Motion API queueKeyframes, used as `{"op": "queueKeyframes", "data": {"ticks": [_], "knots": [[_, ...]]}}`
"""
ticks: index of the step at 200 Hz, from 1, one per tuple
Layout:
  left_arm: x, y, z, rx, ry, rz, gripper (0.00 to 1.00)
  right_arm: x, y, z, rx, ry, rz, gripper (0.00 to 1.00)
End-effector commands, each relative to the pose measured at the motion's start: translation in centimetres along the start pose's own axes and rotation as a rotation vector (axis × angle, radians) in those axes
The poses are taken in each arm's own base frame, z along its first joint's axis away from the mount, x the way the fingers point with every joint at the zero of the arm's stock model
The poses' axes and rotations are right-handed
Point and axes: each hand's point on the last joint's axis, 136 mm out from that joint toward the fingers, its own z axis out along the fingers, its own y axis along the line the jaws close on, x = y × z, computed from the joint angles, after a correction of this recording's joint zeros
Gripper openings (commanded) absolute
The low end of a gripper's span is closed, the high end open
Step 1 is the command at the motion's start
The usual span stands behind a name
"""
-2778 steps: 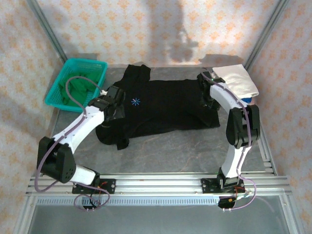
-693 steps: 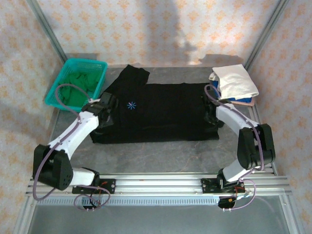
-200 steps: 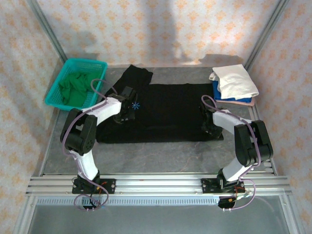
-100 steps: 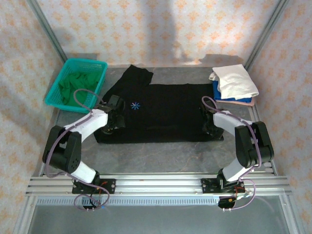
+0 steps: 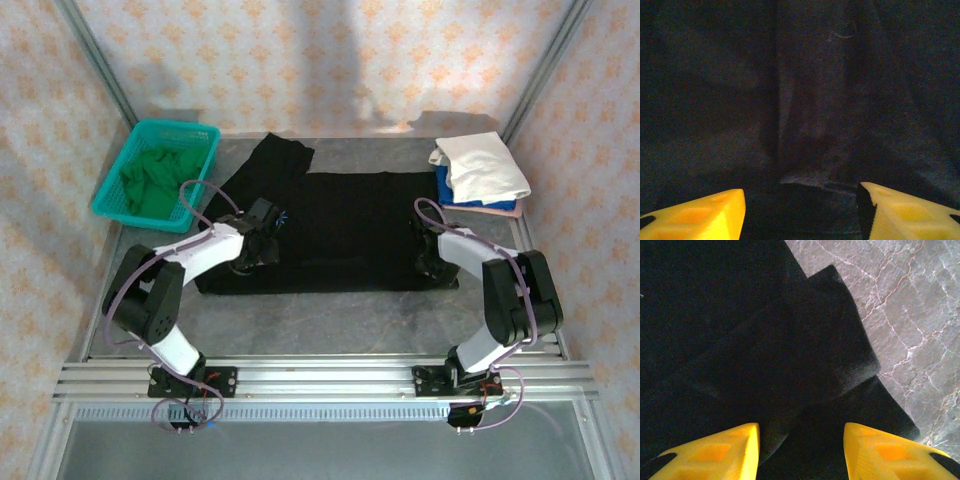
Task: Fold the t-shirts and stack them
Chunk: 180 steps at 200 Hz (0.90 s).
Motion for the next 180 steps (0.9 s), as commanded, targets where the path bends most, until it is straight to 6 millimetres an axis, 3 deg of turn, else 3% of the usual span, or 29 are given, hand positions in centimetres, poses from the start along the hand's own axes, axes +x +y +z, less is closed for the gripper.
{"op": "queueKeyframes", "data": {"ticks": [1, 51, 71, 93, 103, 137, 180], "knots": [[-1.6, -1.2, 0.2, 0.026, -0.025, -0.022, 0.59, 0.3, -1.4, 0.1, 0.039, -0.004, -0.008, 0.47], [-1.7, -1.4, 1.0, 0.015, -0.006, -0.012, 0.46, 0.3, -1.3, 0.1, 0.037, -0.003, -0.01, 0.47], [-1.7, -1.3, 1.0, 0.007, -0.008, -0.009, 0.3, 0.4, -1.4, 0.2, 0.038, -0.003, -0.011, 0.47], [-1.8, -1.1, 0.9, 0.0, -0.008, -0.007, 0.21, 0.4, -1.3, 0.3, 0.038, 0.0, -0.013, 0.47], [-1.7, -0.8, 0.9, -0.009, -0.003, -0.008, 0.21, 0.5, -1.3, 0.3, 0.039, 0.001, -0.014, 0.47], [-1.2, 0.0, 1.0, -0.028, 0.0, -0.013, 0.42, 0.5, -1.2, 0.3, 0.034, 0.002, -0.014, 0.47], [-1.3, 0.1, 2.0, -0.027, 0.018, -0.022, 0.47, 0.4, -1.2, 0.3, 0.034, 0.001, -0.014, 0.47]]}}
